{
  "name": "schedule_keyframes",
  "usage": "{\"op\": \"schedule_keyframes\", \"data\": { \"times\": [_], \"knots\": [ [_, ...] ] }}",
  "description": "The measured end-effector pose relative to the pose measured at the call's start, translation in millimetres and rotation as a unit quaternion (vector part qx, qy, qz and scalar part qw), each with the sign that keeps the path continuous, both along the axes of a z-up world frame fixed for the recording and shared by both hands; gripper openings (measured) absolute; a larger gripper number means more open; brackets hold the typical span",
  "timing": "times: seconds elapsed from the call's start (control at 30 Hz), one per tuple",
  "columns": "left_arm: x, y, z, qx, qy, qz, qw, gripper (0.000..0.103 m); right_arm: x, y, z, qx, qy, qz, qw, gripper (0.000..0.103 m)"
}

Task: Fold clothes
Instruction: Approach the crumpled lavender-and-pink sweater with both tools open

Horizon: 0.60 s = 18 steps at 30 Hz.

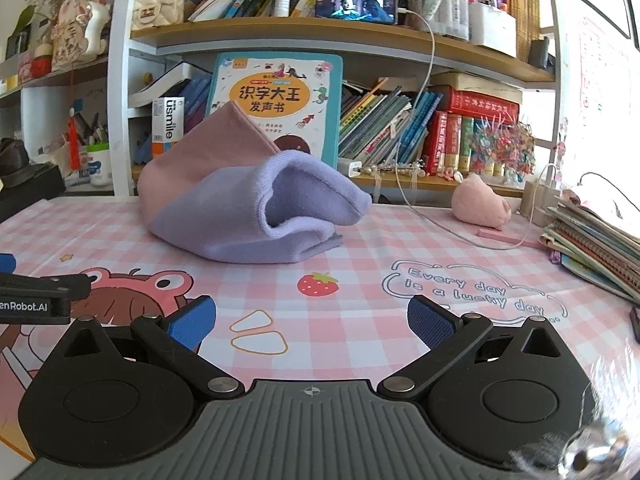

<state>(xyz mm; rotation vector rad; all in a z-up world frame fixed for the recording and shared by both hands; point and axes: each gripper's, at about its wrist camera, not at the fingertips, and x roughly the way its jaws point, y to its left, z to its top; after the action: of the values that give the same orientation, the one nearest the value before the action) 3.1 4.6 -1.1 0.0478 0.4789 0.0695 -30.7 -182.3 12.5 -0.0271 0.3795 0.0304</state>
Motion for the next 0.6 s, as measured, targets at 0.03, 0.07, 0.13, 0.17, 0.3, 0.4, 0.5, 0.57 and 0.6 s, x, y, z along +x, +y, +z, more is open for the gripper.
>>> {"op": "schedule_keyframes", "data": {
  "times": [0.03,0.07,0.13,0.17,0.3,0.4,0.5,0.57,0.6],
  "knots": [
    [-1.5,-0.4,0.1,0.001,-0.004,-0.001,1.0000,0.103,-0.4,-0.5,0.1,0.001,-0.001,-0.001,1.000,0.103],
    [-2.9,-0.8,0.8,0.001,-0.008,-0.004,1.0000,0.103,-0.7,-0.8,0.1,0.002,-0.002,-0.001,1.000,0.103],
    [-5.3,-1.7,2.5,0.002,-0.016,-0.012,0.9998,0.103,-1.1,-0.2,-0.1,0.000,-0.002,0.000,1.000,0.103],
    [-6.1,-2.2,3.2,0.003,-0.019,-0.014,0.9997,0.103,-1.1,0.7,-0.2,-0.001,-0.002,0.002,1.000,0.103],
    [-6.5,-5.4,3.7,0.011,-0.023,-0.024,0.9994,0.103,-2.3,2.8,0.1,-0.007,-0.006,0.004,1.000,0.103],
    [-5.1,-9.6,3.8,0.021,-0.021,-0.026,0.9992,0.103,-4.3,2.9,1.2,-0.007,-0.011,0.000,1.000,0.103],
    [-7.0,-10.3,3.2,0.027,-0.027,-0.019,0.9991,0.103,-4.4,2.0,1.8,-0.005,-0.011,-0.003,1.000,0.103],
    [-8.9,-10.2,3.9,0.028,-0.033,-0.012,0.9990,0.103,-3.3,1.0,1.9,-0.002,-0.008,-0.004,1.000,0.103],
    [-10.2,-9.7,4.2,0.028,-0.036,-0.009,0.9989,0.103,-2.4,0.6,1.6,0.000,-0.005,-0.002,1.000,0.103]
  ]
}}
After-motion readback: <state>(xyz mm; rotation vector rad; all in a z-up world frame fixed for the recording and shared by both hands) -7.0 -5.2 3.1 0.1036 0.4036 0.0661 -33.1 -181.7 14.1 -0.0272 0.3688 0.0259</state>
